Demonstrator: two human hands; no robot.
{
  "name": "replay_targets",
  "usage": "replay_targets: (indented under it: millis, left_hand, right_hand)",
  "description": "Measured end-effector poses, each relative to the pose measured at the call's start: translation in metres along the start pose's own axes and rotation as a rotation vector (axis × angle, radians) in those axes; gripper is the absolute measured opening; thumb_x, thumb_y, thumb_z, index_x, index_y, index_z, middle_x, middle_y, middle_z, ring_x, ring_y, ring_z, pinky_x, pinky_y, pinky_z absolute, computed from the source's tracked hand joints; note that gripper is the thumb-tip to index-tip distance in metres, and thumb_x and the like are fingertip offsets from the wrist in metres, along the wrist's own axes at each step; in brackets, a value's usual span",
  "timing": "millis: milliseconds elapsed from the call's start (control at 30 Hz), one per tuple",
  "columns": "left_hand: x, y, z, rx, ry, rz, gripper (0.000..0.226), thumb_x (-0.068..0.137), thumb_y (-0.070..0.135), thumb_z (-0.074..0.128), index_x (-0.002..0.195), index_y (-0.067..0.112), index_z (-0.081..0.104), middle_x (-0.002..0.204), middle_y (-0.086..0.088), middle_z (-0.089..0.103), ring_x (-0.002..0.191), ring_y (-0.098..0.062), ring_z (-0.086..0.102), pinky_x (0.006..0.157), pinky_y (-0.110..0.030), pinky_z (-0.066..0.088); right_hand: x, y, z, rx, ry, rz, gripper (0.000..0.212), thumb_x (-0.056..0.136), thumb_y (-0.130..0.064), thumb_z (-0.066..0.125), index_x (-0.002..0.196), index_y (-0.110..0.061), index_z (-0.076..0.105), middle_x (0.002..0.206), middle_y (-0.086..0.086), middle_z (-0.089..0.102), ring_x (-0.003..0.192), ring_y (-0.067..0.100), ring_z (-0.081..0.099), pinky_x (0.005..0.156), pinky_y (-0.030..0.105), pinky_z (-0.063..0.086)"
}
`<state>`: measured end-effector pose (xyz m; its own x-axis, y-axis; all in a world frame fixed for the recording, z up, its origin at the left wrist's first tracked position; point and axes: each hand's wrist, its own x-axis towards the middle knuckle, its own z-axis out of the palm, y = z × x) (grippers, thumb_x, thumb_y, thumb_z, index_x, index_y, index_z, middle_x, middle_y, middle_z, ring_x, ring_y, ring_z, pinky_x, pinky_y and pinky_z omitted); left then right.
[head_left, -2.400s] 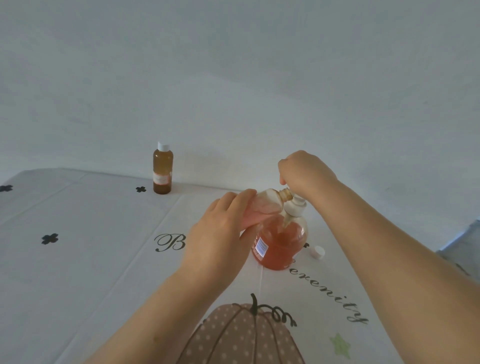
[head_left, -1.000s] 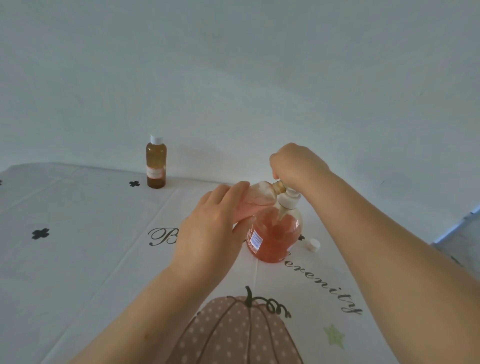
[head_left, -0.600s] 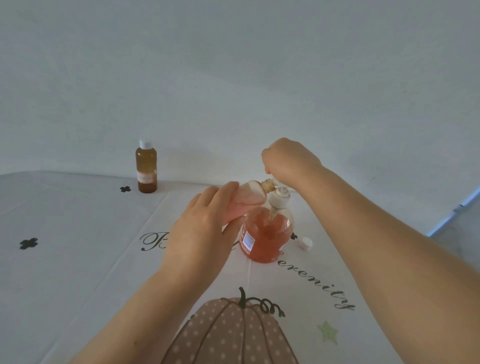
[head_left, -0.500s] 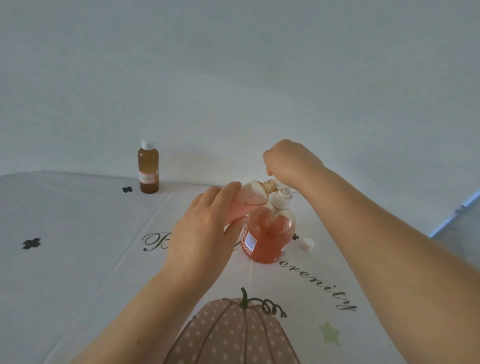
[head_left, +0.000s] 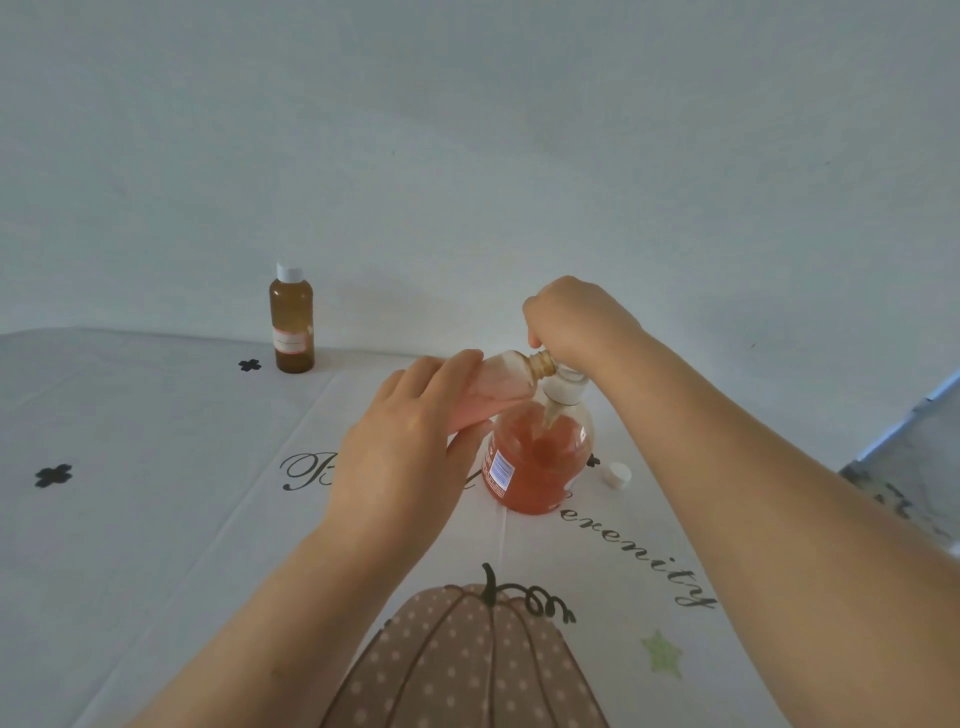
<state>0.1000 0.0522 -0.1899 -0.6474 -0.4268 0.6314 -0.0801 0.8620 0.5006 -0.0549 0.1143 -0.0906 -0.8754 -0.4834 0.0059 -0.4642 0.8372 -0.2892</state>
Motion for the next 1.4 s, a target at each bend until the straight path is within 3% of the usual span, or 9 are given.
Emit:
replay_targets:
  millis: [100,167,333,467,633,833,1033,1200,1400]
  left_hand:
    - [0.000,0.001,0.000,-0.001,0.005,0.000,0.053,0.082,0.027,0.070,0.132,0.025,0.050,0.113,0.008,0.060,0.100,-0.019,0.055,0.063,-0.033,0.048]
    - [-0.001,0.002,-0.001,-0.003,0.010,0.003,0.053,0.083,0.029,0.069,0.132,0.026,0.049,0.113,0.008,0.059,0.100,-0.018,0.055,0.064,-0.034,0.050]
    - [0.000,0.003,-0.003,-0.007,0.023,0.007,0.055,0.083,0.028,0.069,0.133,0.026,0.048,0.113,0.008,0.060,0.100,-0.018,0.055,0.065,-0.034,0.051]
    - [0.000,0.003,-0.003,-0.004,0.022,0.011,0.055,0.083,0.028,0.070,0.133,0.026,0.048,0.113,0.008,0.060,0.099,-0.018,0.056,0.063,-0.035,0.052]
    - [0.001,0.001,-0.001,-0.003,0.021,0.008,0.053,0.083,0.026,0.071,0.132,0.025,0.050,0.113,0.008,0.060,0.099,-0.018,0.056,0.062,-0.035,0.052]
    - [0.001,0.001,-0.002,0.008,0.028,0.010,0.053,0.082,0.024,0.072,0.130,0.025,0.052,0.112,0.008,0.061,0.099,-0.018,0.055,0.061,-0.034,0.050]
    - [0.001,0.002,-0.002,0.006,0.033,0.020,0.054,0.083,0.027,0.071,0.133,0.026,0.050,0.113,0.009,0.060,0.098,-0.017,0.055,0.061,-0.034,0.051]
    - [0.002,0.001,-0.003,0.010,0.053,0.038,0.055,0.081,0.025,0.073,0.131,0.025,0.051,0.111,0.008,0.061,0.096,-0.016,0.056,0.058,-0.029,0.049]
    - [0.003,0.002,-0.004,-0.017,0.056,0.035,0.054,0.081,0.025,0.072,0.131,0.025,0.052,0.112,0.009,0.061,0.097,-0.016,0.055,0.059,-0.032,0.051]
  right_hand:
    - [0.004,-0.003,-0.004,-0.014,-0.001,0.049,0.022,0.083,-0.003,0.050,0.095,-0.008,0.068,0.083,0.006,0.060,0.067,0.024,0.053,0.067,0.029,0.042]
    - [0.002,-0.005,-0.008,0.005,0.010,0.077,0.017,0.081,-0.005,0.049,0.084,-0.011,0.065,0.073,0.003,0.057,0.059,0.020,0.049,0.060,0.027,0.038]
    - [0.000,-0.004,-0.014,0.008,0.041,0.039,0.017,0.084,-0.009,0.047,0.082,-0.011,0.063,0.078,0.003,0.056,0.063,0.021,0.050,0.059,0.027,0.037]
    - [0.001,-0.004,-0.012,0.023,0.038,0.034,0.025,0.090,-0.009,0.043,0.098,-0.009,0.067,0.084,0.005,0.058,0.070,0.026,0.052,0.067,0.031,0.042]
    - [0.006,-0.006,-0.004,-0.028,-0.005,0.096,0.021,0.082,-0.004,0.048,0.088,-0.011,0.067,0.075,0.004,0.058,0.059,0.020,0.049,0.058,0.026,0.038]
    - [0.009,-0.003,-0.001,-0.059,-0.009,0.056,0.028,0.080,0.001,0.047,0.098,-0.007,0.067,0.076,0.009,0.056,0.056,0.018,0.043,0.060,0.027,0.038]
    - [0.002,0.001,-0.007,0.095,0.069,0.040,0.027,0.091,-0.004,0.042,0.104,-0.005,0.065,0.093,0.010,0.059,0.078,0.026,0.049,0.071,0.033,0.041]
    - [-0.002,-0.007,-0.012,0.055,0.028,0.101,0.021,0.083,-0.009,0.046,0.088,-0.009,0.066,0.079,0.005,0.063,0.062,0.022,0.051,0.063,0.029,0.039]
    - [0.001,-0.007,-0.008,0.012,-0.007,0.107,0.026,0.082,-0.005,0.048,0.095,-0.008,0.070,0.092,0.006,0.068,0.065,0.021,0.054,0.067,0.030,0.044]
